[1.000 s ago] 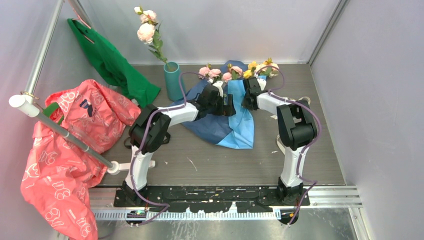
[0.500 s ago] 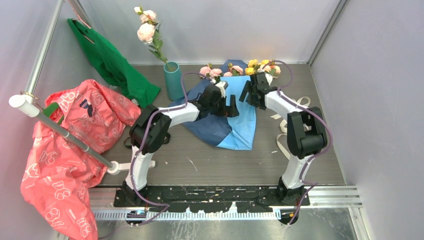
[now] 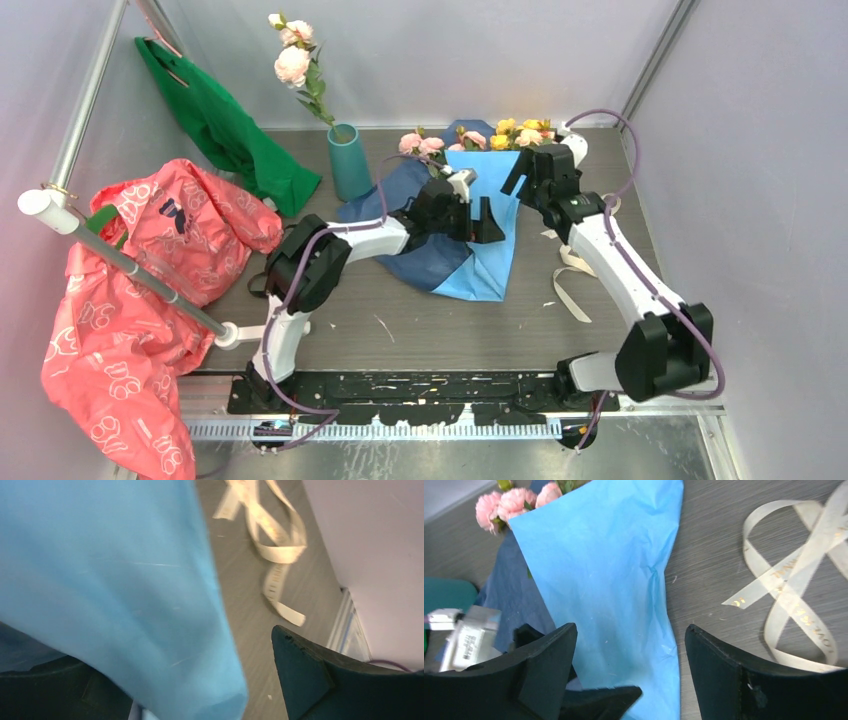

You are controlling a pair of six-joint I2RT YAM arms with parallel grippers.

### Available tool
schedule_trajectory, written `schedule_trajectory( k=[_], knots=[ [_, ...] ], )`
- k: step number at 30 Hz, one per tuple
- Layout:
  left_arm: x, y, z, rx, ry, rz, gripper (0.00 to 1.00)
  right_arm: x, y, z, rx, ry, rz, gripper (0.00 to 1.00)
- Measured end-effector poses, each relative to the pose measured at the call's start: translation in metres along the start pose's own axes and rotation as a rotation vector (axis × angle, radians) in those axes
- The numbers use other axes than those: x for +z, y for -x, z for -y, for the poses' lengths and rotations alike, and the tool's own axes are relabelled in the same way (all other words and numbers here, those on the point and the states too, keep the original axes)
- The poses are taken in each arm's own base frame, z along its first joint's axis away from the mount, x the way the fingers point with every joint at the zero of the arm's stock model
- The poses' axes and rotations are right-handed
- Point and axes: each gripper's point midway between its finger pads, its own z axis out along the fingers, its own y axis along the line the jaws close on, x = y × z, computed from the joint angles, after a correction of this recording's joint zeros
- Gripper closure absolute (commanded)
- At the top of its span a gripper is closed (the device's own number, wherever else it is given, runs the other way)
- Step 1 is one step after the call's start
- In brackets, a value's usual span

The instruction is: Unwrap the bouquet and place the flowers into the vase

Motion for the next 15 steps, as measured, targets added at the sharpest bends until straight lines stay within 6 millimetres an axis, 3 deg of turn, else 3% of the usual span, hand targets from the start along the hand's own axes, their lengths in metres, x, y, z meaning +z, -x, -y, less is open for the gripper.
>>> schedule_trajectory(
  k=[5, 7, 9, 13, 15],
  knots=[
    [0.012, -0.018, 0.079, 0.077, -0.141, -0.041, 0.04, -0.035, 0.022, 0.018, 0.029, -0.041, 0.121, 0.01],
    [0.016, -0.024, 0.123, 0.106, -0.220, -0.049, 0.04, -0.049, 0.028, 0.026, 0.037, -0.060, 0.166, 0.00],
    [0.021, -0.026, 0.150, 0.117, -0.262, -0.046, 0.04, -0.065, 0.033, 0.041, 0.044, -0.100, 0.200, 0.00],
    [0.036, -0.026, 0.183, 0.145, -0.327, -0.033, 0.04, -0.090, 0.046, 0.064, 0.049, -0.175, 0.271, 0.00],
    [0.042, -0.031, 0.189, 0.149, -0.340, -0.038, 0.04, -0.097, 0.047, 0.073, 0.038, -0.209, 0.283, 0.00]
  ],
)
